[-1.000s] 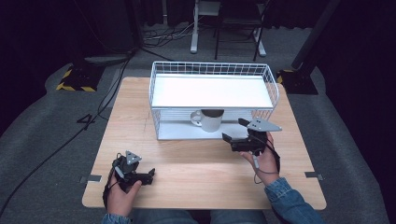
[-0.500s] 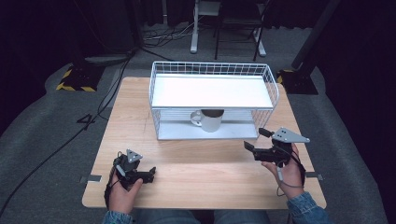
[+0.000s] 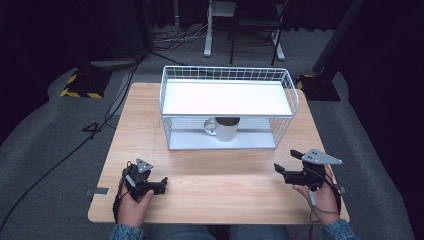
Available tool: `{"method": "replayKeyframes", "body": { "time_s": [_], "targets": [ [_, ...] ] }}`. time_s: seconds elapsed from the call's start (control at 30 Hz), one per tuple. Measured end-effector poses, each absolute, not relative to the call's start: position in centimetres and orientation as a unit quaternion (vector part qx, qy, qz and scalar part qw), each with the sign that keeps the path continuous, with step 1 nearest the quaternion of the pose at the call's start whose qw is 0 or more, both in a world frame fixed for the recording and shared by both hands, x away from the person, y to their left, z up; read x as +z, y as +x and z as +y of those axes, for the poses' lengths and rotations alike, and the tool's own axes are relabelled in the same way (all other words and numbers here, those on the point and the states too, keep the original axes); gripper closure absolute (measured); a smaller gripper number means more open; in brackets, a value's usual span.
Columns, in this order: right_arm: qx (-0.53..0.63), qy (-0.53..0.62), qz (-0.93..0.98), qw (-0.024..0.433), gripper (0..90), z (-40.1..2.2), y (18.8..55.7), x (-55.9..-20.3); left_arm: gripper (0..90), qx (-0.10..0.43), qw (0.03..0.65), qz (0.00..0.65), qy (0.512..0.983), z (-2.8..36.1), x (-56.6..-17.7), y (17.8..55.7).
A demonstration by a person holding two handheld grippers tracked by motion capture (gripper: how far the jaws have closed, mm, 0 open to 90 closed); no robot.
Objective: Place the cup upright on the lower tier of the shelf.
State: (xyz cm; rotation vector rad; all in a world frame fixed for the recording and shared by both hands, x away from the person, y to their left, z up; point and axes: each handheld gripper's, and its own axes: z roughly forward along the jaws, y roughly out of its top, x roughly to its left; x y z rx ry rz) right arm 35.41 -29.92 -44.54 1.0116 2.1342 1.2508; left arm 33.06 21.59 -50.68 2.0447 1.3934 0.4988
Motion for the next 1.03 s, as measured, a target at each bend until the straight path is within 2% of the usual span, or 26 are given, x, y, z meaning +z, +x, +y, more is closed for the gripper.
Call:
{"method": "replayKeyframes", "body": {
  "time_s": [0.47,0.73,0.8,1.03],
  "targets": [
    [0.416,0.432,0.774,0.204,15.9,-32.1,34.8,-49.4,0.1,0.188,0.304,0.526,0.772,21.6,-50.7,33.1],
    [0.395,0.439,0.783,0.196,17.2,-31.9,34.7,-50.3,0.1,0.189,0.304,0.526,0.771,21.6,-50.7,33.1],
    [0.378,0.439,0.793,0.187,20.0,-31.9,34.7,-50.4,0.1,0.189,0.304,0.526,0.771,21.6,-50.7,33.1],
    [0.353,0.425,0.813,0.187,11.3,-31.3,34.7,-50.6,0.1,0.19,0.304,0.527,0.771,21.6,-50.7,33.0]
  ]
}}
